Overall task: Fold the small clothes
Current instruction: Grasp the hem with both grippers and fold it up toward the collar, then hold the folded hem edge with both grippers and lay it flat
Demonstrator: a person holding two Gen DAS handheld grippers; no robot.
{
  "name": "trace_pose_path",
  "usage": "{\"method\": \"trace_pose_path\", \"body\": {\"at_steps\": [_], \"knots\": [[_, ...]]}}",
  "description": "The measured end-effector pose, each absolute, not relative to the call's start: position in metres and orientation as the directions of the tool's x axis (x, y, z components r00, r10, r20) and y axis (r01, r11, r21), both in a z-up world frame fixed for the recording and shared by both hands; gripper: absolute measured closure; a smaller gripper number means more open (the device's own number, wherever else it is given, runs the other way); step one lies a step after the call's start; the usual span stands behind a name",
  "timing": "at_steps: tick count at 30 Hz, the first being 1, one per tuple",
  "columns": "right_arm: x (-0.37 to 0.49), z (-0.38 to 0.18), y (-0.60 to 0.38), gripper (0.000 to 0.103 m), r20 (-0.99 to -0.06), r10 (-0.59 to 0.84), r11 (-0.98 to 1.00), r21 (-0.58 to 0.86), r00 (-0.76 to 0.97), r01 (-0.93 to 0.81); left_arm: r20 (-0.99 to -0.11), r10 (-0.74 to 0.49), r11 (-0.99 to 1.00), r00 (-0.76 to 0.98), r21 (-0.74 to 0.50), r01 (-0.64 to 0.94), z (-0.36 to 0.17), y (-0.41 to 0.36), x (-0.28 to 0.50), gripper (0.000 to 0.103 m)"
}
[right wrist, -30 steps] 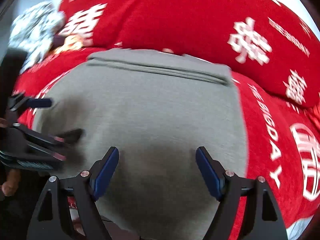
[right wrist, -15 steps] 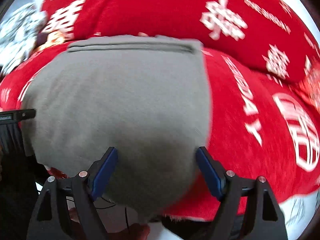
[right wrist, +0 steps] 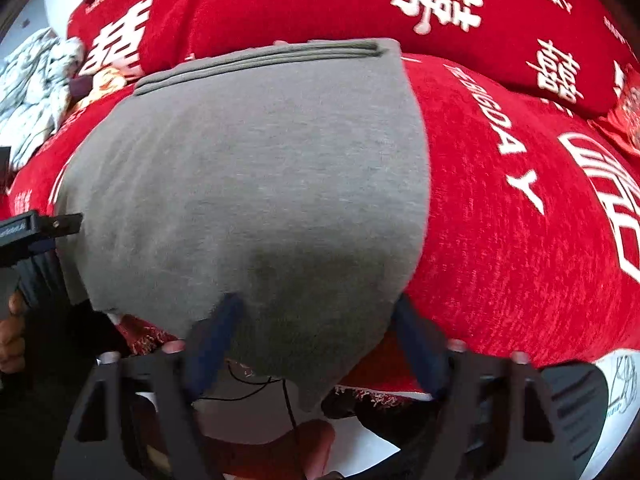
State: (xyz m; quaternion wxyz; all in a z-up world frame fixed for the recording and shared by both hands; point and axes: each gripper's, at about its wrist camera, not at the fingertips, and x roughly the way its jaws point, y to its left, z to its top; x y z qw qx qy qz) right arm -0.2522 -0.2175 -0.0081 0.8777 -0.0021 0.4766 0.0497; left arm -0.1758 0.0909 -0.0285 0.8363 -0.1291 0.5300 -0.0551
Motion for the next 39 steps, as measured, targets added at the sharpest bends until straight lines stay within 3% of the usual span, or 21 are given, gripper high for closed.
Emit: {"method": "trace_pose_path", "body": {"at_steps": [1,3,4,6,7,11,19,26,27,29,30,31,32,33,34,39], "knots": [[-0.253,-0.007,-0.217,0.058,-0.834,0.093,0.994,0.047,0.543,-0.097,-0.869,-0.227,0.962,0.439,-0.270,-0.038,-0.026,0.090,-0.177,0.015],[-0.253,-0.006,-0.220,0.086,-0.829,0.142,0.989,0.099,0.541,-0.109,-0.860,-0.222,0.966,0.460,-0.259,-0.018,-0.020,0.087,-0.183,0.036],[-0.252,-0.005,-0.222,0.086,-0.827,0.161,0.987,0.120,0.538,-0.111,-0.857,-0.217,0.968,0.467,-0.250,-0.008,-0.017,0.085,-0.185,0.042],[-0.252,-0.003,-0.227,0.089,-0.821,0.194,0.981,0.155,0.537,-0.119,-0.852,-0.219,0.971,0.476,-0.240,0.017,-0.011,0.084,-0.189,0.078],[-0.252,0.000,-0.229,0.089,-0.813,0.217,0.976,0.178,0.540,-0.124,-0.851,-0.223,0.971,0.476,-0.238,0.029,-0.007,0.082,-0.190,0.081],[-0.250,0.026,-0.247,0.090,-0.742,0.314,0.947,0.288,0.592,-0.141,-0.835,-0.239,0.967,0.495,-0.253,0.041,0.010,0.089,-0.189,0.085],[-0.199,0.073,-0.255,0.090,-0.636,0.299,0.946,0.294,0.711,-0.134,-0.762,-0.264,0.958,0.592,-0.281,0.065,0.056,0.082,-0.119,0.086],[-0.145,0.050,-0.244,0.089,-0.701,0.266,0.956,0.282,0.662,-0.086,-0.806,-0.303,0.946,0.509,-0.321,0.055,0.030,0.085,-0.069,0.085],[-0.144,0.045,-0.244,0.086,-0.712,0.271,0.954,0.288,0.648,-0.082,-0.800,-0.319,0.939,0.508,-0.339,0.056,0.027,0.089,-0.070,0.085],[-0.146,0.037,-0.248,0.085,-0.723,0.290,0.945,0.322,0.627,-0.066,-0.787,-0.346,0.927,0.511,-0.371,0.057,0.028,0.096,-0.078,0.077],[-0.148,0.036,-0.250,0.082,-0.720,0.301,0.939,0.336,0.625,-0.065,-0.781,-0.362,0.920,0.508,-0.387,0.061,0.029,0.100,-0.082,0.052],[-0.152,0.035,-0.253,0.078,-0.714,0.319,0.932,0.355,0.623,-0.071,-0.780,-0.365,0.917,0.508,-0.394,0.053,0.030,0.103,-0.087,0.011],[-0.156,0.035,-0.255,0.060,-0.708,0.330,0.927,0.367,0.624,-0.074,-0.771,-0.351,0.917,0.531,-0.397,0.030,0.032,0.108,-0.095,0.000],[-0.161,0.035,-0.259,0.039,-0.698,0.334,0.925,0.372,0.633,-0.078,-0.747,-0.346,0.912,0.568,-0.409,0.017,0.034,0.113,-0.106,0.000],[-0.168,0.037,-0.260,0.032,-0.686,0.333,0.925,0.371,0.647,-0.082,-0.741,-0.352,0.909,0.572,-0.417,0.018,0.033,0.116,-0.113,0.000],[-0.190,0.031,-0.258,0.032,-0.697,0.324,0.933,0.348,0.640,-0.093,-0.780,-0.370,0.907,0.505,-0.421,0.015,0.009,0.111,-0.136,0.000]]}}
